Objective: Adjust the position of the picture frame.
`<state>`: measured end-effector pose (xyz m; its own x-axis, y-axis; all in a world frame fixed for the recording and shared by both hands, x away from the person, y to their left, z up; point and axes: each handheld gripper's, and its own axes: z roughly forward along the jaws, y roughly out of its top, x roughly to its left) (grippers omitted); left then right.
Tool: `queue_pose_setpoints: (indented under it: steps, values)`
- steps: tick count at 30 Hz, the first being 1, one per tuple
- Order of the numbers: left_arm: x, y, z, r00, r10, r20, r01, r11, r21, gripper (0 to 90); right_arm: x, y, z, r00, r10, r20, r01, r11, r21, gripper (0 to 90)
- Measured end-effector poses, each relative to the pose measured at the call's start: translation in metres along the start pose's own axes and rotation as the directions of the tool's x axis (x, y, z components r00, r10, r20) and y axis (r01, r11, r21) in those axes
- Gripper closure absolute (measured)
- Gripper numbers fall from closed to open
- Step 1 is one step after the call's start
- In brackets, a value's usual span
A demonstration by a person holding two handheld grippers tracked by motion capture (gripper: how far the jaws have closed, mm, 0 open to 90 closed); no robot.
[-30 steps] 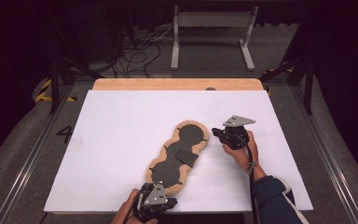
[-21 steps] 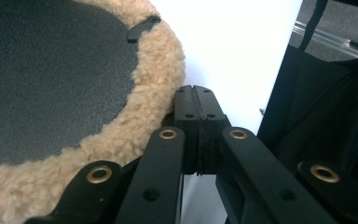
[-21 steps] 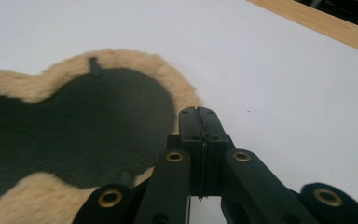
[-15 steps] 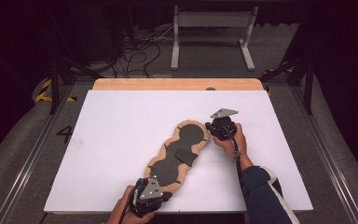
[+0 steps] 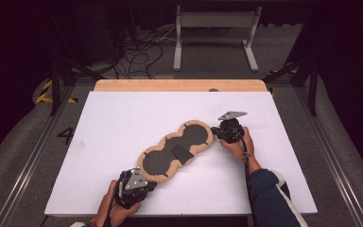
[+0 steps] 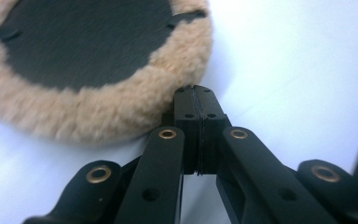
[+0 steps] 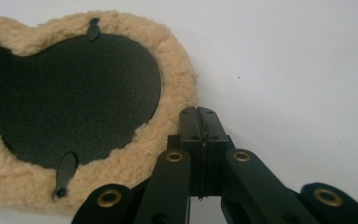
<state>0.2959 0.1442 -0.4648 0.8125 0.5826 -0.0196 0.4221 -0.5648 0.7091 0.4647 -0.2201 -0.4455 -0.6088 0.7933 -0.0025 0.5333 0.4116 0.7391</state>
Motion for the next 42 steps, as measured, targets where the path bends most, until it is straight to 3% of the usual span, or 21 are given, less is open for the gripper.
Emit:
queue_pose_setpoints:
  steps: [3,7,13,15,19,20,21,22,26,27,31,32,33,37,40,42]
  values:
    - [0.008,-0.002,-0.003,0.9996,-0.013,-0.025,0.013,0.9999,0.000,89.4,-0.002,-0.001,0.000,1.0000,0.004,-0.007,-0.004,1.000,0.000,90.0]
    - [0.021,-0.006,-0.006,0.9960,-0.073,-0.052,0.072,0.9973,-0.015,88.9,-0.006,-0.001,0.004,0.9999,0.007,0.009,-0.007,1.000,-0.009,90.0]
    - [0.046,-0.011,-0.010,0.9805,-0.167,-0.104,0.163,0.9858,-0.039,84.6,-0.013,-0.001,0.015,0.9993,0.037,0.011,-0.037,0.999,-0.015,90.0]
    - [0.057,-0.011,-0.009,0.9760,-0.199,-0.089,0.195,0.9796,-0.048,84.6,-0.014,0.002,0.017,0.9993,0.036,0.006,-0.036,0.999,-0.024,90.0]
    - [0.065,-0.009,-0.007,0.9769,-0.186,-0.105,0.182,0.9821,-0.048,86.1,-0.016,0.007,0.017,0.9996,0.029,-0.003,-0.029,0.999,-0.032,88.9]
    - [0.067,-0.008,-0.005,0.9727,-0.212,-0.094,0.208,0.9767,-0.053,86.2,-0.018,0.009,0.017,0.9994,0.032,-0.016,-0.032,0.999,-0.033,88.9]
    - [0.071,-0.007,-0.005,0.9769,-0.192,-0.095,0.188,0.9810,-0.047,86.2,-0.018,0.011,0.017,0.9996,0.019,-0.019,-0.020,1.000,-0.016,88.9]
    - [0.072,-0.007,-0.005,0.9757,-0.192,-0.106,0.188,0.9810,-0.049,86.1,-0.019,0.012,0.018,0.9999,0.001,-0.014,-0.001,1.000,-0.003,88.9]
    - [0.087,-0.002,-0.001,0.9700,-0.191,-0.150,0.186,0.9814,-0.048,85.4,-0.020,0.012,0.019,0.9995,0.006,-0.032,-0.006,1.000,-0.002,90.0]
    - [0.095,-0.001,0.001,0.9699,-0.203,-0.134,0.197,0.9787,-0.059,85.2,-0.021,0.011,0.019,0.9991,0.012,-0.039,-0.012,1.000,-0.005,90.0]
    - [0.102,0.007,0.008,0.9734,-0.193,-0.124,0.188,0.9809,-0.051,87.1,-0.022,0.009,0.017,0.9978,0.024,-0.062,-0.024,1.000,-0.004,90.0]
    - [0.102,0.008,0.009,0.9715,-0.199,-0.129,0.193,0.9797,-0.054,89.7,-0.024,0.008,0.017,0.9967,0.027,-0.076,-0.027,1.000,-0.001,90.0]
    - [0.104,0.009,0.010,0.9745,-0.186,-0.125,0.181,0.9821,-0.053,89.7,-0.025,0.008,0.017,0.9955,0.030,-0.090,-0.030,1.000,0.000,90.0]
    - [0.112,0.010,0.010,0.9758,-0.205,-0.075,0.203,0.9784,-0.041,89.8,-0.034,0.003,0.016,0.9864,0.041,-0.159,-0.043,0.999,-0.005,90.0]
    - [0.114,0.014,0.012,0.9812,-0.180,-0.071,0.179,0.9837,-0.023,89.8,-0.039,-0.002,0.015,0.9787,0.034,-0.202,-0.033,0.999,0.008,90.0]
    - [0.113,0.017,0.015,0.9835,-0.166,-0.071,0.165,0.9861,-0.020,89.8,-0.039,-0.004,0.012,0.9805,0.012,-0.196,-0.011,1.000,0.005,90.0]
